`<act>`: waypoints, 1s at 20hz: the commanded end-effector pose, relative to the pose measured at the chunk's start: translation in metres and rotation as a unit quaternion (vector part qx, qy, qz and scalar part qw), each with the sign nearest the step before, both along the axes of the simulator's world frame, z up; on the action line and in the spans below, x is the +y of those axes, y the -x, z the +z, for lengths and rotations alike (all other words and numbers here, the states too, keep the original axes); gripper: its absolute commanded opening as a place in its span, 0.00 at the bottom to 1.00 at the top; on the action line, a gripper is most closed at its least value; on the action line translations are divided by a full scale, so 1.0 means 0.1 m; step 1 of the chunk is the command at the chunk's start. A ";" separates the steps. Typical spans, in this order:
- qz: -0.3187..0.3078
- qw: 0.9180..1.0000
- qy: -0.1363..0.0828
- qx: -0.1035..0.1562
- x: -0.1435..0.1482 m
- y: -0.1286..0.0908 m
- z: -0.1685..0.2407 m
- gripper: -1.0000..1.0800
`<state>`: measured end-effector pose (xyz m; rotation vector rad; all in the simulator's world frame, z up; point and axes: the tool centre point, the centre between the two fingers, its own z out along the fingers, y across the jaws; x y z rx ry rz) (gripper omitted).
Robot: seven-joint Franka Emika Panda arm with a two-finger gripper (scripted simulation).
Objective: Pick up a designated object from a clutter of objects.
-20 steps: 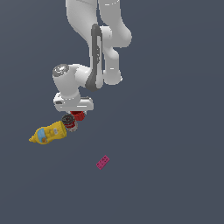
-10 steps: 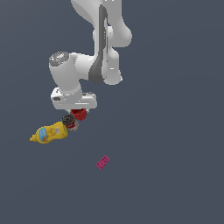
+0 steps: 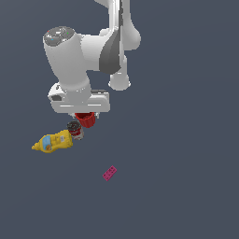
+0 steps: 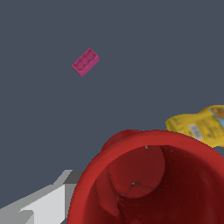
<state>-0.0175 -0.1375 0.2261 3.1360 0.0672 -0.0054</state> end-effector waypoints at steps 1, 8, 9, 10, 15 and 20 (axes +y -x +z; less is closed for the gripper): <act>0.000 1.000 0.000 -0.001 0.10 -0.14 0.23 0.00; 0.000 1.000 -0.001 -0.001 0.35 -0.50 0.77 0.00; 0.000 1.000 -0.001 -0.001 0.38 -0.54 0.84 0.00; 0.000 1.000 -0.001 -0.001 0.41 -0.59 0.91 0.00; 0.001 1.000 -0.001 -0.001 0.54 -0.80 1.22 0.00; 0.001 1.000 -0.002 -0.001 0.66 -0.98 1.48 0.00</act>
